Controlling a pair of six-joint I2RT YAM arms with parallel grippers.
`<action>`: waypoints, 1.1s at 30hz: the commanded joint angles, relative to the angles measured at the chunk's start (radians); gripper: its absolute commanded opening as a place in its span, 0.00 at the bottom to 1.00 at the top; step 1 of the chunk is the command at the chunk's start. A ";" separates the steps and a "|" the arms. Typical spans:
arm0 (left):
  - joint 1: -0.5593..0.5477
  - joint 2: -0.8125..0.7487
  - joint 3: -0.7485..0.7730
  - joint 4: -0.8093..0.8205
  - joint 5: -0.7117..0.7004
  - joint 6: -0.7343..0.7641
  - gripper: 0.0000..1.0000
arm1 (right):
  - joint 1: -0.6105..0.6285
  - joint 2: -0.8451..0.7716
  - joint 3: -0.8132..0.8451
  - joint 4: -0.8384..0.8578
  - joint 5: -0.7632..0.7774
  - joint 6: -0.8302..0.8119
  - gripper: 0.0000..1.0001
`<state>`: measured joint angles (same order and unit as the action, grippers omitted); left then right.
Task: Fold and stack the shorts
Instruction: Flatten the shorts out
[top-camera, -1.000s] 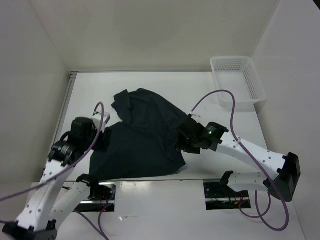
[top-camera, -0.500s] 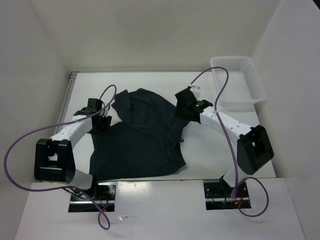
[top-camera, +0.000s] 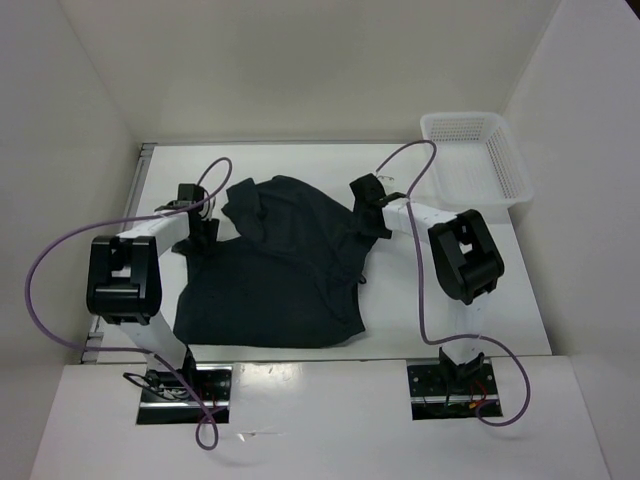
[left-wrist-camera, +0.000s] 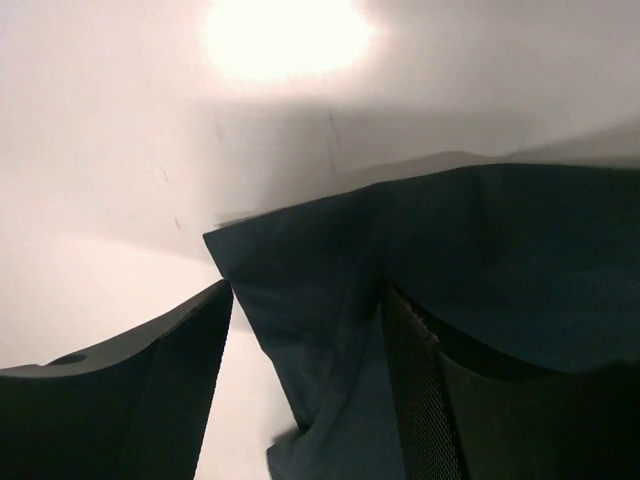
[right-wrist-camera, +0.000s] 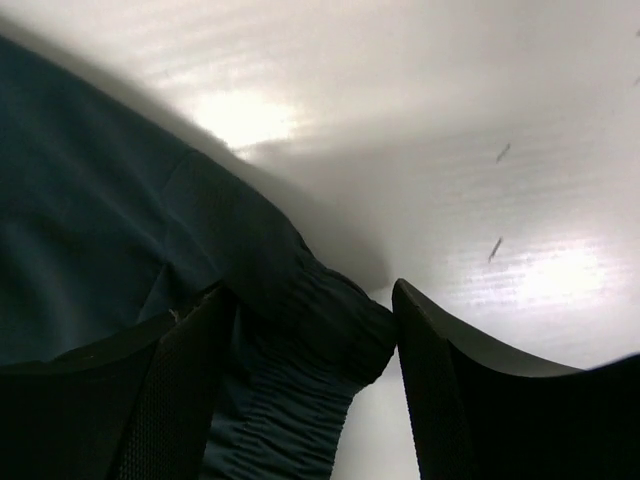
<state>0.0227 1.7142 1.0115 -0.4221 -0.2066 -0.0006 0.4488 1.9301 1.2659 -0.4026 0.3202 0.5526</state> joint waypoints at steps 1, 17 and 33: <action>0.003 0.133 0.044 0.069 -0.010 0.001 0.69 | -0.036 0.050 0.061 0.039 0.013 -0.016 0.69; 0.003 0.213 0.619 -0.113 0.481 0.001 0.73 | -0.102 0.179 0.366 -0.027 -0.018 -0.148 0.66; 0.034 0.561 0.961 -0.083 0.579 0.001 0.73 | -0.102 0.161 0.306 -0.036 -0.027 -0.149 0.65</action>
<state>0.0570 2.3005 1.9022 -0.5564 0.3084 -0.0040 0.3443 2.1021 1.5887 -0.4290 0.2905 0.4026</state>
